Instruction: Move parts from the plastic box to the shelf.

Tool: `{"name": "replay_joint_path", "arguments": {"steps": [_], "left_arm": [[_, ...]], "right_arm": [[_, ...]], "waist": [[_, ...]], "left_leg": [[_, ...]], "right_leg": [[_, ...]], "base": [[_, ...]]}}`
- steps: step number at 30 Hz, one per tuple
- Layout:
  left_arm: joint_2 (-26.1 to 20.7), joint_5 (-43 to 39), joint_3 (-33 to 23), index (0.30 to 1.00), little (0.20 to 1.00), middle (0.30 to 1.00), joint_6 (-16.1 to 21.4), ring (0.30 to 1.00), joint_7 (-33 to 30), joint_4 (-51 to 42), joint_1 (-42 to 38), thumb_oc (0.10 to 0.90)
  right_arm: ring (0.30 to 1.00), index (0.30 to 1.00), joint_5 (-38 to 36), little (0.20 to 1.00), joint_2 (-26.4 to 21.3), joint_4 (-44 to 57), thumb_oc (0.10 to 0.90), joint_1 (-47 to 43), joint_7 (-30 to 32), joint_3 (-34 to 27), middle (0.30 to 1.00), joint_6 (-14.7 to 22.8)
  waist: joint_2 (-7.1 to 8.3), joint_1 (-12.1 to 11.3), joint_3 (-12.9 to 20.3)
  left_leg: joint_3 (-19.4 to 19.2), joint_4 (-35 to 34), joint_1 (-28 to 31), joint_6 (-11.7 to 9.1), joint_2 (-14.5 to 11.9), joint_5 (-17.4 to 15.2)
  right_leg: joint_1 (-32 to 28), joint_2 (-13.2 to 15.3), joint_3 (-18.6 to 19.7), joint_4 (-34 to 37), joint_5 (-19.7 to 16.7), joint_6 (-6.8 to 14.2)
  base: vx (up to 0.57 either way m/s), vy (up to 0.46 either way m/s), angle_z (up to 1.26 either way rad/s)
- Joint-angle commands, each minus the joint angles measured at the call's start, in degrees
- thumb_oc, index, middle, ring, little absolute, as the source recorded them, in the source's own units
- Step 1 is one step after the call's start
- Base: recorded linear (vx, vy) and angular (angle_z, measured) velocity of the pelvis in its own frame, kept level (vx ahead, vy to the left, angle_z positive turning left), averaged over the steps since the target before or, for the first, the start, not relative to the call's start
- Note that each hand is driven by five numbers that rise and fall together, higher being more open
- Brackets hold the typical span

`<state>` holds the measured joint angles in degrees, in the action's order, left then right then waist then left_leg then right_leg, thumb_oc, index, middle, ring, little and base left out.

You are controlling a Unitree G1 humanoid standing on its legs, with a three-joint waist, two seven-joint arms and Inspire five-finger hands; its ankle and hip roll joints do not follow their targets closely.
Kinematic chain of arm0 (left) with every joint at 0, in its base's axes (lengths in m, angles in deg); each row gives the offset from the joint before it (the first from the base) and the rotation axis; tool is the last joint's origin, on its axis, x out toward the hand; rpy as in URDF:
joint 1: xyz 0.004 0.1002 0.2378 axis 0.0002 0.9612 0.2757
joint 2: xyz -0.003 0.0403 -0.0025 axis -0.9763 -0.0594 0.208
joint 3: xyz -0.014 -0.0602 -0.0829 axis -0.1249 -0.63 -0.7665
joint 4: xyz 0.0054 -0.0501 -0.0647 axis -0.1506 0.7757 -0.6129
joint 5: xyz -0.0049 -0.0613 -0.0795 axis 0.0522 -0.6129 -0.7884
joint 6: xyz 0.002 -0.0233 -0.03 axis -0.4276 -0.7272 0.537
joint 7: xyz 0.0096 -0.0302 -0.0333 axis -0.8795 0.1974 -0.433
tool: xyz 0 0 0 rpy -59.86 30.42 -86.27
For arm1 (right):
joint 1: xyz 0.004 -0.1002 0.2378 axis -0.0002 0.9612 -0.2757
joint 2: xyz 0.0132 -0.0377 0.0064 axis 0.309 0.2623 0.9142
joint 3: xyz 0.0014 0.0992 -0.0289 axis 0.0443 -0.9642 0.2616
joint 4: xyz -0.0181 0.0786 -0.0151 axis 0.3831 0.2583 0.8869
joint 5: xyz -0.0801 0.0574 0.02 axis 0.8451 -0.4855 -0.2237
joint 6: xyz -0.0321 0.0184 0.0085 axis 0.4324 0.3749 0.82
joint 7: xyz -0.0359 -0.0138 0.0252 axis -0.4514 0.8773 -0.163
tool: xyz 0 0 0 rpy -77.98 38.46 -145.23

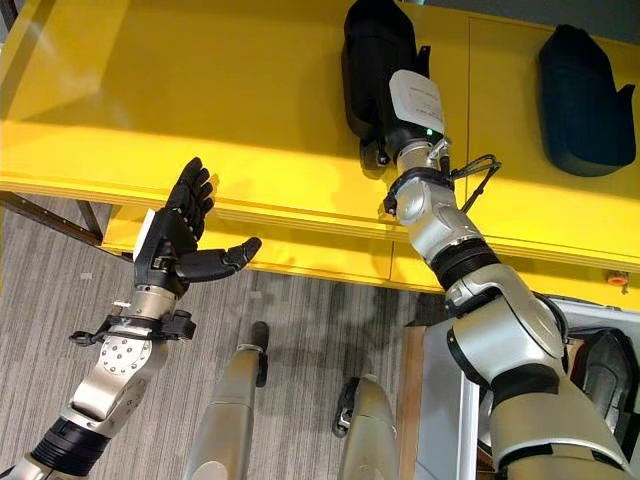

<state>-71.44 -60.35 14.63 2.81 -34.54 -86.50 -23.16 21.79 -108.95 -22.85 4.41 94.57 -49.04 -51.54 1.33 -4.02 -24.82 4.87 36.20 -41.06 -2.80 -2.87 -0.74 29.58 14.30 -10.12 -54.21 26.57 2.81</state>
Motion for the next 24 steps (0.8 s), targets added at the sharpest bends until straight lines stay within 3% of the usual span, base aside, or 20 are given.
{"name": "replay_joint_path", "arguments": {"steps": [1, 24], "left_arm": [[1.1, 2.5, -2.2, 1.000, 1.000, 1.000, 5.3, 1.000, -1.2, -6.9, -3.3, 0.900], [1.8, 2.9, -2.8, 1.000, 1.000, 1.000, 5.7, 1.000, -2.0, -6.8, -2.9, 0.900]], "right_arm": [[0.300, 0.300, 2.5, 0.300, -2.1, 3.7, 0.400, 0.9, 1.8, -1.5, 0.300, 1.0], [0.300, 0.300, 2.5, 0.300, 0.0, 5.6, 0.400, 4.0, 1.9, -3.5, 0.300, 1.0]], "waist": [[-1.11, 0.0, 2.5], [-1.19, 0.0, 2.7]], "left_leg": [[1.9, 9.7, 5.6, -0.9, -5.7, -16.0], [1.9, 9.8, 4.6, -0.9, -5.6, -15.8]], "right_leg": [[2.2, -1.5, 3.1, 3.5, -5.3, -0.6], [3.0, -1.7, 3.4, 3.5, -5.4, -0.5]], "base": [[0.00, 0.000, 0.00], [0.00, 0.000, 0.00]]}}
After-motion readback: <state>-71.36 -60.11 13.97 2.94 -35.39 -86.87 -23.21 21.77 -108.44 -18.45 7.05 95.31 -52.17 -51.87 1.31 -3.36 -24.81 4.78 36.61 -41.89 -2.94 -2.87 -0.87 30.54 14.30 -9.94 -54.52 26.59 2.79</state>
